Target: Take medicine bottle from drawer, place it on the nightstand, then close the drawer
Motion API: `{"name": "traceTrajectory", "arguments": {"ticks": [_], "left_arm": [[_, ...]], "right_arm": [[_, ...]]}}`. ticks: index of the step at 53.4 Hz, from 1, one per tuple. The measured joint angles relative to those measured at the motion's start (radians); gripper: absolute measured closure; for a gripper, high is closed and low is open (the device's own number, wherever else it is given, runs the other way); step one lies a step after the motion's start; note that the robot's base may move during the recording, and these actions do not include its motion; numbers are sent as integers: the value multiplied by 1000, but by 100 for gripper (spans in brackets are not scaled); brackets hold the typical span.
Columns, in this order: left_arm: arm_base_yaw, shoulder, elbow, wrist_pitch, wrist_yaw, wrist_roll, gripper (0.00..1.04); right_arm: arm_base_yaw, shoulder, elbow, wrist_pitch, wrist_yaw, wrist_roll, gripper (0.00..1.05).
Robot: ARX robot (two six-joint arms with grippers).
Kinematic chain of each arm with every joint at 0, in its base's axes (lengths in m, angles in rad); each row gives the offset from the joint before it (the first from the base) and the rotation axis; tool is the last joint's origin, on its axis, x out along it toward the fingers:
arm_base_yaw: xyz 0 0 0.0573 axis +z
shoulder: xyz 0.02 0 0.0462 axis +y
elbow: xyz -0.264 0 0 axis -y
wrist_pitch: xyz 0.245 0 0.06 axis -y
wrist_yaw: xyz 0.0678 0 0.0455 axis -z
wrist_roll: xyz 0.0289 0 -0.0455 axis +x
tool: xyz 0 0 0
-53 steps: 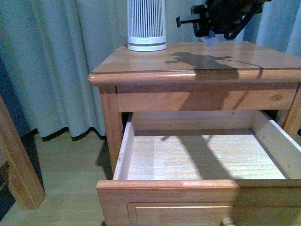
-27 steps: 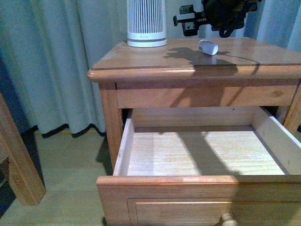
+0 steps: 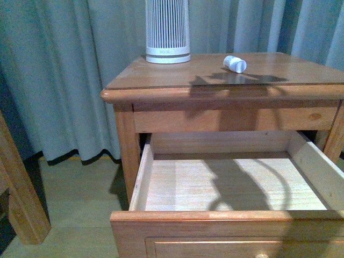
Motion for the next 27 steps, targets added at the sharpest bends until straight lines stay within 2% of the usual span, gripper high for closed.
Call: {"name": "traceTrajectory", "arguments": {"ticks": [4,6,13,20,27], "left_arm": [[0,0,0,0,0,0,6],[0,0,0,0,0,0,6],[0,0,0,0,0,0,6],[0,0,0,0,0,0,6],[0,0,0,0,0,0,6]], "right_arm": [[-1,-153,-203,6,-3,36,7],[0,-205,-278,3,5,50,11],[20,-414,-577,-36,56,96,32],[54,-550,-795,-32,130,115,53],[92,-552,-972,113,227,97,74]]}}
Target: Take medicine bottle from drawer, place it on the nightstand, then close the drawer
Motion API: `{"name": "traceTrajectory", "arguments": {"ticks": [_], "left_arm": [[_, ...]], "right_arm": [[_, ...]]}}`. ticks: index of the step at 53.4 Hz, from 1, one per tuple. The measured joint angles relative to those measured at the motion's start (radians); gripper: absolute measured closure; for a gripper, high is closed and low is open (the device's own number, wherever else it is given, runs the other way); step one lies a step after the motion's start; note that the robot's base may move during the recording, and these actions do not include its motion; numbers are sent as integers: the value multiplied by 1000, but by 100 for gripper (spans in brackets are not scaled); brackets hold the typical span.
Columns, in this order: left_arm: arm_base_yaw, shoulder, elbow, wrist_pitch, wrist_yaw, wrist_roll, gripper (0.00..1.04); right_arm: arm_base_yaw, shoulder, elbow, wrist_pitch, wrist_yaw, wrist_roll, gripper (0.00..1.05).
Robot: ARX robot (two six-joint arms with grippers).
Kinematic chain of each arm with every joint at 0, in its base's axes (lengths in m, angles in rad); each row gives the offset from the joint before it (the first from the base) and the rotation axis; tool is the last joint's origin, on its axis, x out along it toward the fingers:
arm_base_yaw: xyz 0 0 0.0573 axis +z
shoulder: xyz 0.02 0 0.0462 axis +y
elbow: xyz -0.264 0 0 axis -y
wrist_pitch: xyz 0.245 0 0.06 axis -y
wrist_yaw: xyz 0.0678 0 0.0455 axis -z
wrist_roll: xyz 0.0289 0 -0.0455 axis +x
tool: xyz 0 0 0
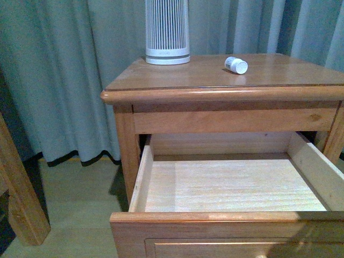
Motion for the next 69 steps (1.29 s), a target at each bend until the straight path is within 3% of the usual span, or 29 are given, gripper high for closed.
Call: {"name": "traceTrajectory", "arguments": {"ticks": [9,20,41,69], "left_arm": [[0,0,0,0,0,0,6],[0,0,0,0,0,0,6],[0,0,0,0,0,0,6],[0,0,0,0,0,0,6]], "right_arm": [[9,289,-154,440,57,-95,102],[-51,799,-51,867,36,-203,101],[-171,1168,362,798,-26,-392,101],[-199,1287,705,655,-82,-529,101]]}}
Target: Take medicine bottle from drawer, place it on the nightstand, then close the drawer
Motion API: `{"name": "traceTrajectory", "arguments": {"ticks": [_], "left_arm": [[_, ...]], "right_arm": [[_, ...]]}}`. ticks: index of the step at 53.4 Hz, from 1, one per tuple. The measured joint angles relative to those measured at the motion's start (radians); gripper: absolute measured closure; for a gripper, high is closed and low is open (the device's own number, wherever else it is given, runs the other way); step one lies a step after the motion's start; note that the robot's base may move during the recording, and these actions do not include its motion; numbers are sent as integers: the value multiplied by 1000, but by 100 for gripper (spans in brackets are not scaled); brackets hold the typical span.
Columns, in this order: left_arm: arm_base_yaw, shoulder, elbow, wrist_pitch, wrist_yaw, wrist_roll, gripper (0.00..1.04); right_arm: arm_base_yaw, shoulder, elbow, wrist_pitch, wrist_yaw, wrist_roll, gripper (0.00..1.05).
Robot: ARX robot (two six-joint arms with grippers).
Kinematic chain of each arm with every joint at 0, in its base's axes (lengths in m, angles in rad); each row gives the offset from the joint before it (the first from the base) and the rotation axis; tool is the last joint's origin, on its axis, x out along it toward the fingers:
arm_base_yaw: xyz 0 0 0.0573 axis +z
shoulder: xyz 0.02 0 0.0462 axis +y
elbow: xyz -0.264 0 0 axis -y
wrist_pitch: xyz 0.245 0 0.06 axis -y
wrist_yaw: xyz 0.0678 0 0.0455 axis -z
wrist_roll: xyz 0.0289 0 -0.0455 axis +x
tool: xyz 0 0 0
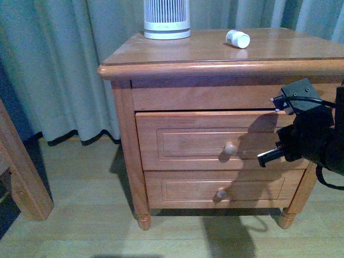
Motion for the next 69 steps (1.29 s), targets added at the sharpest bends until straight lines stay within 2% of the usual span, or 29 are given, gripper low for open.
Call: {"name": "traceTrajectory", "arguments": {"ticks": [21,29,34,43,52,54,56,59,61,63,65,69], "left_arm": [[0,0,0,0,0,0,6],[0,0,0,0,0,0,6],[0,0,0,0,0,0,6],[0,0,0,0,0,0,6],[0,0,0,0,0,0,6],[0,0,0,0,0,0,6],[0,0,0,0,0,0,6],[0,0,0,0,0,0,6],[0,0,0,0,0,0,6],[0,0,0,0,0,0,6],[0,0,0,0,0,0,6],[0,0,0,0,0,0,6]], "right_arm": [[-32,2,51,-88,-63,20,101],[-38,-53,53,-201,-39,150,101],[-50,-140,19,-336,-40,269,101],[-42,-351,-92,-558,-129,502,101],[-27,-627,-196,-646,-221,642,101],[-27,-689,-203,-665,-220,648,101],[-29,-794,-210,-679,-200,646,96],[-37,-904,-264,-549,-116,563,102],[-48,-1002,-305,-497,-78,503,101],[-57,-1106,-333,-527,-68,434,101],[-67,-1264,-367,-628,-55,381,101],[-67,-1423,-411,-729,-56,344,101]]}}
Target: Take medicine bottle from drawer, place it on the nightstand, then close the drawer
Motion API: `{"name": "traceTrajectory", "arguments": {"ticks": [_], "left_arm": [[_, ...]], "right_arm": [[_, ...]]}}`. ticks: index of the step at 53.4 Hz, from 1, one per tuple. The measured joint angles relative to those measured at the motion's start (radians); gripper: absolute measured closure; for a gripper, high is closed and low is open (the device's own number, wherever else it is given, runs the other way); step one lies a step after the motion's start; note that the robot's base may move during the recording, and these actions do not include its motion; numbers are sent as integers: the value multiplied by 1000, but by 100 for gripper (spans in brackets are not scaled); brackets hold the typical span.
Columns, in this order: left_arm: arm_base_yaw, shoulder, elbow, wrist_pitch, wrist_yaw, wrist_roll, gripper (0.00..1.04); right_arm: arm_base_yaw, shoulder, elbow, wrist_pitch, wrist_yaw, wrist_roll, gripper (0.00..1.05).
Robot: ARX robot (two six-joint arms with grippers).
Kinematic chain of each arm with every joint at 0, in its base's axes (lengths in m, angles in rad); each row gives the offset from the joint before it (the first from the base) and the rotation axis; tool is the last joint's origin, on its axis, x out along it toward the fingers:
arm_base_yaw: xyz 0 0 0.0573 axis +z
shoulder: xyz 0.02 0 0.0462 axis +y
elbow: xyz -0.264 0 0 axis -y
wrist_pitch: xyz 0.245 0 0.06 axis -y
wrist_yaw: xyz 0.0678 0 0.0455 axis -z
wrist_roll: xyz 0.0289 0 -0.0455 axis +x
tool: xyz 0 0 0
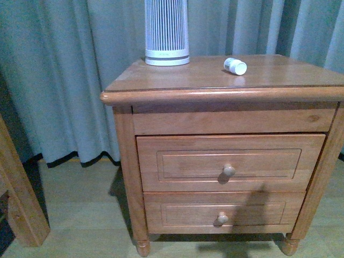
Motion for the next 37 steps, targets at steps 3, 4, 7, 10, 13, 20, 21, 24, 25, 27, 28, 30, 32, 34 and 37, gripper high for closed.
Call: {"name": "traceTrajectory", "arguments": {"ticks": [3,4,7,10,13,20,21,24,25,27,28,30,32,34,37], "left_arm": [[0,0,0,0,0,0,6],[0,0,0,0,0,0,6],[0,0,0,0,0,0,6],[0,0,0,0,0,0,6],[0,0,0,0,0,0,6],[0,0,0,0,0,0,6],[0,0,0,0,0,0,6],[0,0,0,0,0,0,6],[0,0,0,0,0,0,6],[0,0,0,0,0,0,6],[0,0,0,0,0,0,6],[0,0,0,0,0,0,6],[0,0,0,0,0,0,6],[0,0,0,0,0,0,6],[0,0,0,0,0,0,6]], "right_arm": [[1,-91,-50,3,-3,-18,101],[1,-111,-66,9,-3,-21,101],[1,-150,-113,27,-2,-29,101],[1,-169,-157,40,-2,-33,101],[1,-184,-208,50,-2,-39,101],[1,-240,-284,71,-2,-42,101],[1,-248,-292,74,-2,-42,101],[1,-271,-319,77,-2,-42,101],[1,-275,-323,77,-2,-42,101],[1,-290,-340,79,-2,-43,101],[1,-296,-348,79,-2,-43,101],[1,-314,-367,80,-2,-43,101],[1,-331,-384,80,-2,-43,101],[1,-341,-393,80,-2,-43,101],[1,-362,-408,79,-2,-43,101]]}}
